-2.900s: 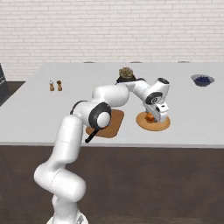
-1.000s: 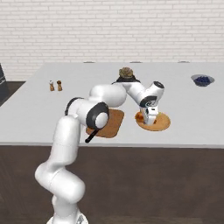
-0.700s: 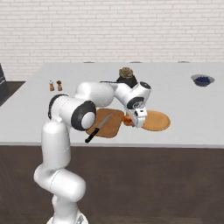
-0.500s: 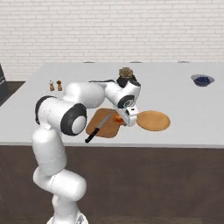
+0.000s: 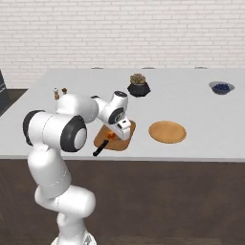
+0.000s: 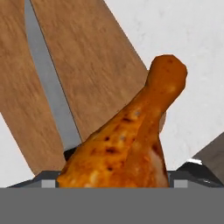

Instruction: Pick up the knife from the drawer and place it on the cutting board. Then place the meat from the plate to the cutting board.

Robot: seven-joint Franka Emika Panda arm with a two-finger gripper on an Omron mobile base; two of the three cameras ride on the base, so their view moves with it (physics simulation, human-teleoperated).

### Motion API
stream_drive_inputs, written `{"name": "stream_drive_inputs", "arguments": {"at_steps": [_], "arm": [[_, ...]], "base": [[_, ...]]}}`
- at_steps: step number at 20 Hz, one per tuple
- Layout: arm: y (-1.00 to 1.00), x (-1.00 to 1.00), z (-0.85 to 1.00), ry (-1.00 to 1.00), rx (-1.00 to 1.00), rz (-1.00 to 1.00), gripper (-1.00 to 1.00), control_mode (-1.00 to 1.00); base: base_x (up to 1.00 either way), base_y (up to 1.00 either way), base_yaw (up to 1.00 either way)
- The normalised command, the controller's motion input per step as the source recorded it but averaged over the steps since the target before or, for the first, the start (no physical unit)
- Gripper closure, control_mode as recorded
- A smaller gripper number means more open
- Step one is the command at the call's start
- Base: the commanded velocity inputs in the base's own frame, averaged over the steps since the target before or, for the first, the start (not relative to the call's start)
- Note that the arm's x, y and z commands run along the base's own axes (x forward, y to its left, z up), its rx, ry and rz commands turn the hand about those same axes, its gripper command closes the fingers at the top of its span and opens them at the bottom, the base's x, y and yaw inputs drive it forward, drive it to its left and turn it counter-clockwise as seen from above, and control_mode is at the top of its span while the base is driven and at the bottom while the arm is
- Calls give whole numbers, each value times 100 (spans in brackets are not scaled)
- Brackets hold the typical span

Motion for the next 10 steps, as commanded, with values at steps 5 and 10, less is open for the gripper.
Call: {"name": "stream_drive_inputs", "arguments": {"at_steps": [5,10], "arm": [[2,36,-26,0,-3,6,100,-100],[0,51,-22,0,-3,6,100,-100]], "base": [[0,0,0],[0,0,0]]}}
